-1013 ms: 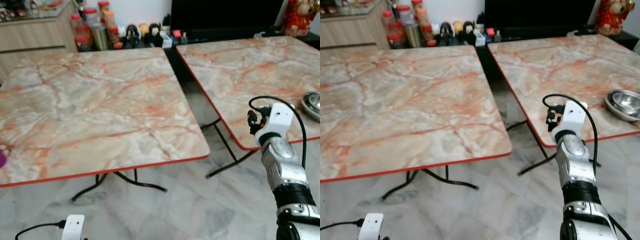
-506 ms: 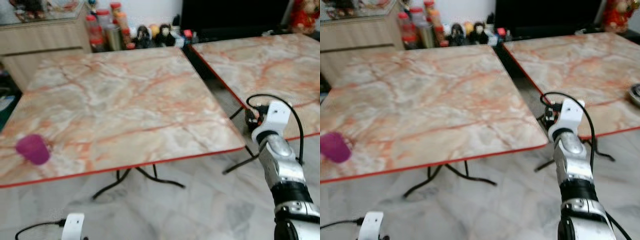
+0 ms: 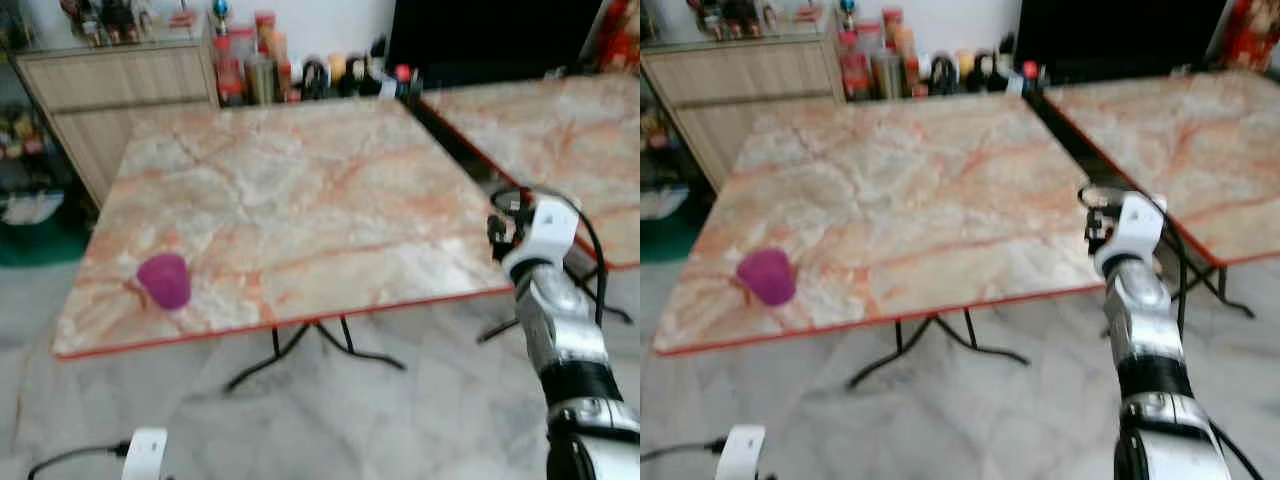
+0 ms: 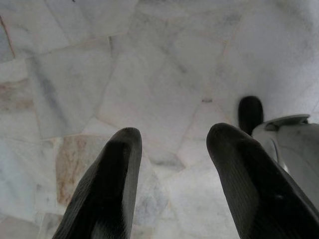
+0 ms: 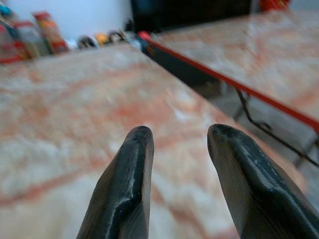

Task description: Setting the table

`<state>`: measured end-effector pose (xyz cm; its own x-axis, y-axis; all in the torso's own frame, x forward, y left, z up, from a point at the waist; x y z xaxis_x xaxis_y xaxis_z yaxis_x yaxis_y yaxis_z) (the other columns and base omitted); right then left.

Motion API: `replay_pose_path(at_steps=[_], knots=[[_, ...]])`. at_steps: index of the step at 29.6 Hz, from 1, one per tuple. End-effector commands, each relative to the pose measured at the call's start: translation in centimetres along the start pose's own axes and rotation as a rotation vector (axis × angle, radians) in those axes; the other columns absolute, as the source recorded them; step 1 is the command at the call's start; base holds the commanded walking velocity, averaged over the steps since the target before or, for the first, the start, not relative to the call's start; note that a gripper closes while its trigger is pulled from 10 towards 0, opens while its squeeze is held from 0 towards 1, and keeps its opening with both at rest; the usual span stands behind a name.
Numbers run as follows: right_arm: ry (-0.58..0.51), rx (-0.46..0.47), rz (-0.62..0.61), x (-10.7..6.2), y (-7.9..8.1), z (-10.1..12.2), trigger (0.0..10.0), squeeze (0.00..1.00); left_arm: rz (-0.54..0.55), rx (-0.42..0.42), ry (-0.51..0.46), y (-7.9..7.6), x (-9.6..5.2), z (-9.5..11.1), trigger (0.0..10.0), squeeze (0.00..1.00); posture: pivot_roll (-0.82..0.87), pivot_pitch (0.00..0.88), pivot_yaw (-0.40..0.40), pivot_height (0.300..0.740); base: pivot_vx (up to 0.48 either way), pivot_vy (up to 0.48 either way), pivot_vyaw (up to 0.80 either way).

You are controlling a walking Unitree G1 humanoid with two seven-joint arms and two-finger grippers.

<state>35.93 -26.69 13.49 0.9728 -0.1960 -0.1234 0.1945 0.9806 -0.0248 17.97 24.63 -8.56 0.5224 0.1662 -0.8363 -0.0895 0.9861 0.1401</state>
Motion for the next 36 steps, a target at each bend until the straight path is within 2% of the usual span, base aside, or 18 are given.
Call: replay_pose_path(at_steps=[1, 11, 15, 16, 17, 19, 21, 23, 26, 29, 31, 33, 34, 36], knots=[[-0.03, 0.007, 0.007, 0.1, 0.2, 0.9, 10.0, 0.0, 0.013, 0.002, 0.006, 0.4, 0.0, -0.1, 10.0, 0.0, 0.06, 0.003, 0.016, 0.74, 0.0, 0.0, 0.0], [-0.086, -0.002, -0.038, -2.3, -2.0, 0.6, 10.0, 0.0, 0.007, 0.005, 0.005, 0.4, 0.0, 0.0, 10.0, 0.0, 0.03, 0.012, 0.018, 0.74, 0.0, 0.0, 0.0], [-0.086, 0.001, -0.046, -2.7, -2.3, 0.4, 10.0, 0.0, 0.006, 0.005, 0.004, 0.3, 0.0, 0.1, 10.0, 0.0, 0.03, 0.012, 0.018, 0.74, 0.0, 0.0, 0.0], [-0.033, -0.009, -0.067, -4.0, -3.1, -1.7, 10.0, 0.0, 0.006, 0.004, 0.002, 0.3, 0.0, 0.1, 10.0, 0.0, 0.03, 0.015, 0.016, 0.74, 0.0, 0.0, 0.0], [-0.033, -0.009, -0.067, -4.0, -3.1, -1.7, 10.0, 0.0, 0.006, 0.004, 0.002, 0.3, 0.0, 0.1, 10.0, 0.0, 0.03, 0.015, 0.016, 0.74, 0.0, 0.0, 0.0], [0.018, -0.005, -0.094, -5.5, -4.0, -3.7, 10.0, 0.0, 0.006, 0.005, 0.001, 0.3, 0.0, 0.1, 10.0, 0.0, 0.03, 0.016, 0.017, 0.74, 0.0, 0.0, 0.0], [0.03, 0.001, -0.105, -6.0, -4.2, -4.3, 10.0, 0.0, 0.006, 0.005, 0.001, 0.4, 0.0, 0.1, 10.0, 0.0, 0.03, 0.016, 0.017, 0.74, 0.0, 0.0, 0.0], [0.073, 0.016, -0.142, -7.1, -5.1, -6.1, 10.0, 0.0, 0.006, 0.007, 0.002, 0.4, 0.0, 0.1, 10.0, 0.0, 0.03, 0.015, 0.018, 0.74, 0.0, 0.0, 0.0], [0.097, 0.021, -0.157, -7.5, -5.3, -7.0, 10.0, 0.0, 0.006, 0.007, 0.002, 0.4, 0.0, 0.1, 10.0, 0.0, 0.03, 0.012, 0.016, 0.74, 0.0, 0.0, 0.0], [0.157, 0.035, -0.173, -8.3, -5.6, -9.3, 10.0, 0.0, 0.006, 0.007, 0.001, 0.4, 0.0, 0.1, 10.0, 0.0, 0.03, 0.009, 0.015, 0.74, 0.0, 0.0, 0.0], [0.236, 0.043, -0.19, -9.0, -5.8, -11.7, 10.0, 0.0, 0.007, 0.004, 0.0, 0.4, 0.0, 0.1, 10.0, 0.0, 0.04, 0.0, 0.012, 0.74, 0.0, 0.0, 0.0], [0.26, 0.05, -0.193, -9.2, -5.8, -12.5, 10.0, 0.0, 0.008, 0.004, 0.0, 0.4, 0.0, 0.1, 10.0, 0.0, 0.04, 0.0, 0.012, 0.74, 0.0, 0.0, 0.0], [0.325, 0.071, -0.205, -9.8, -5.9, -14.4, 10.0, 0.0, 0.009, 0.002, -0.003, 0.4, 0.0, 0.1, 10.0, 0.0, 0.05, 0.0, 0.01, 0.74, 0.0, 0.0, 0.0], [0.383, 0.105, -0.211, -10.5, -5.8, -16.0, 10.0, 0.0, 0.013, -0.009, -0.011, 0.4, 0.0, 0.0, 10.0, 0.0, 0.05, 0.0, 0.006, 0.74, 0.0, 0.0, 0.0]])
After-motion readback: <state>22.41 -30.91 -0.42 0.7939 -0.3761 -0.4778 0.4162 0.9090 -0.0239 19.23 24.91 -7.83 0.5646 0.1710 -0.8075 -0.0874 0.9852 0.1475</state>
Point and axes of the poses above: a point about 5 cm out from each wrist's last joint towards the gripper, its own x axis pointing out of the wrist towards the gripper, its own z axis along the axis of the wrist's last joint, y = z × x, the point moved 1 cm from there along x, pointing out of the wrist towards the gripper, and after that the axes turned 2 degrees about -x, right-handed, at the moved point
